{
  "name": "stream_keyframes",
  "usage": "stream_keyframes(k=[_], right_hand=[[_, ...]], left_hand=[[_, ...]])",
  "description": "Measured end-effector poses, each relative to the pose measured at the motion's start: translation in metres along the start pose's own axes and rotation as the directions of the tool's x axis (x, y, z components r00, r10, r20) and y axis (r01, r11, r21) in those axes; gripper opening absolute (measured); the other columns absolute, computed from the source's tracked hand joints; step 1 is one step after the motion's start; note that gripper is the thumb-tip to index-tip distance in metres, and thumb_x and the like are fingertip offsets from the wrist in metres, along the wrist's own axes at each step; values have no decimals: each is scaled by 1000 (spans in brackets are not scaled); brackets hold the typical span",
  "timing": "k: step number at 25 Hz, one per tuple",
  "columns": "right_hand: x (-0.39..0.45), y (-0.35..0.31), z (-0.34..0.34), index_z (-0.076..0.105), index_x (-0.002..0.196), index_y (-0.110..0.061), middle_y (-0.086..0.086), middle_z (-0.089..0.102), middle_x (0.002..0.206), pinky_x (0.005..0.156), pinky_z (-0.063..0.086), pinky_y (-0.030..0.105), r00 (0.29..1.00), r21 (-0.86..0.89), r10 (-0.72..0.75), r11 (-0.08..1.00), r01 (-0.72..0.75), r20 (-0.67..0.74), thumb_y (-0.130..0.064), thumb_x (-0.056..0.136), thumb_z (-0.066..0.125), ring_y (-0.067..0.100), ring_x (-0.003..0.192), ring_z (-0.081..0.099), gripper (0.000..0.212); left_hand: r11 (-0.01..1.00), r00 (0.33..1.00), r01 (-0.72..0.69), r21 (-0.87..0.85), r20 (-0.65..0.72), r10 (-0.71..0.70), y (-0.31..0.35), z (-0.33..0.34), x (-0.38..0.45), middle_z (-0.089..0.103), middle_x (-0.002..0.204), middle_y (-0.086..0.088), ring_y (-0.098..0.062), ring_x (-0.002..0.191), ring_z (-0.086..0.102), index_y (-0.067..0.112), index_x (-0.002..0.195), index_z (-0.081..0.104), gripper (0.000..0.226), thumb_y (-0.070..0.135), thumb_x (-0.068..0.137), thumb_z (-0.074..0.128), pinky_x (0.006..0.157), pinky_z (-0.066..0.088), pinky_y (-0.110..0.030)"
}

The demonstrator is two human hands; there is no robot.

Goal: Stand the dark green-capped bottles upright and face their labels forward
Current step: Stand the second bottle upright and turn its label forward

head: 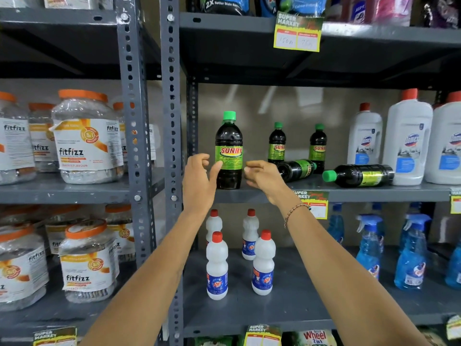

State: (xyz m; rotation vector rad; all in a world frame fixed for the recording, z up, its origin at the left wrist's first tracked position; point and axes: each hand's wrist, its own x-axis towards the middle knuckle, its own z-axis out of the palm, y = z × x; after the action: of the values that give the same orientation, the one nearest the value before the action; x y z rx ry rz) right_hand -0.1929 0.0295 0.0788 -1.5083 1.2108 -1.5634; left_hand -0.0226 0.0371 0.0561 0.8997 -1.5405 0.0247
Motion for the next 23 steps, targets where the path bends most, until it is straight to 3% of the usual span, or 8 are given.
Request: stream_keyframes(k=[1, 4, 5, 7, 10, 13, 18, 23], right_hand=[[3, -1, -4, 64, 106, -4, 6, 63, 95, 86, 54, 34, 994, -10, 13, 1000, -14, -112, -8, 92, 56, 19, 90, 62, 16], [11, -6, -28, 65, 72, -6, 14, 63, 81, 74, 48, 36, 915, -247, -7, 964, -101, -404, -21, 91, 54, 26, 79, 59, 26], [11, -9, -37, 65, 75, -7, 18, 65, 86, 75, 46, 34, 883, -328, -28, 933, -145, -468, -24, 91, 53, 30, 84, 61, 26], [15, -13, -55, 63, 102, 3, 23, 65, 110, 86, 46, 35, 840, -392, -44, 897, -205, -541, -26, 91, 53, 37, 106, 61, 32], [25, -15, -69, 39, 129, 7, 23, 48, 134, 99, 41, 36, 832, -414, 34, 855, -311, -554, -33, 89, 56, 36, 125, 49, 59], [43, -19, -71, 27, 136, 4, 22, 37, 140, 103, 37, 37, 829, -436, 110, 808, -396, -549, -45, 85, 59, 36, 130, 40, 77], [62, -12, -70, 22, 137, -5, 25, 35, 136, 97, 41, 36, 820, -425, 164, 790, -442, -548, -46, 82, 62, 36, 121, 47, 80], [63, -15, -81, 18, 147, -12, 21, 39, 143, 101, 43, 39, 898, -588, 203, 696, -412, -390, -53, 87, 47, 37, 126, 46, 78]], left_hand=[[991, 990, -131, -17, -55, 130, 5, 3, -7, 57, 100, -4, -18, 88, 55, 9, 110, 55, 30, 35, 96, 54, 77, 48, -34], [943, 941, -331, 23, 86, 328, 19, 29, -23, 50, 86, 2, -15, 78, 47, 7, 90, 55, 25, 28, 100, 45, 66, 40, -26], [933, 929, -358, 40, 114, 352, 23, 41, -25, 51, 84, 0, -16, 77, 46, 7, 88, 55, 28, 27, 101, 42, 65, 39, -27], [903, 903, -418, 97, 155, 401, 31, 67, -27, 56, 83, -7, -24, 75, 51, 5, 86, 57, 33, 26, 101, 37, 65, 43, -36], [811, 877, -474, 342, 262, 402, 29, 98, -32, 66, 95, -10, -31, 86, 62, 6, 96, 62, 40, 32, 98, 32, 69, 49, -40], [694, 875, -482, 535, 338, 347, 14, 108, -39, 67, 99, -9, -30, 89, 61, 8, 101, 63, 44, 38, 98, 32, 77, 45, -39], [661, 878, -470, 585, 235, 417, 4, 120, -41, 66, 90, -9, -29, 76, 59, 8, 99, 64, 41, 38, 97, 37, 74, 42, -38], [676, 877, -448, 585, 139, 461, -2, 127, -42, 65, 88, -7, -28, 76, 58, 8, 97, 64, 36, 38, 95, 44, 77, 42, -38]])
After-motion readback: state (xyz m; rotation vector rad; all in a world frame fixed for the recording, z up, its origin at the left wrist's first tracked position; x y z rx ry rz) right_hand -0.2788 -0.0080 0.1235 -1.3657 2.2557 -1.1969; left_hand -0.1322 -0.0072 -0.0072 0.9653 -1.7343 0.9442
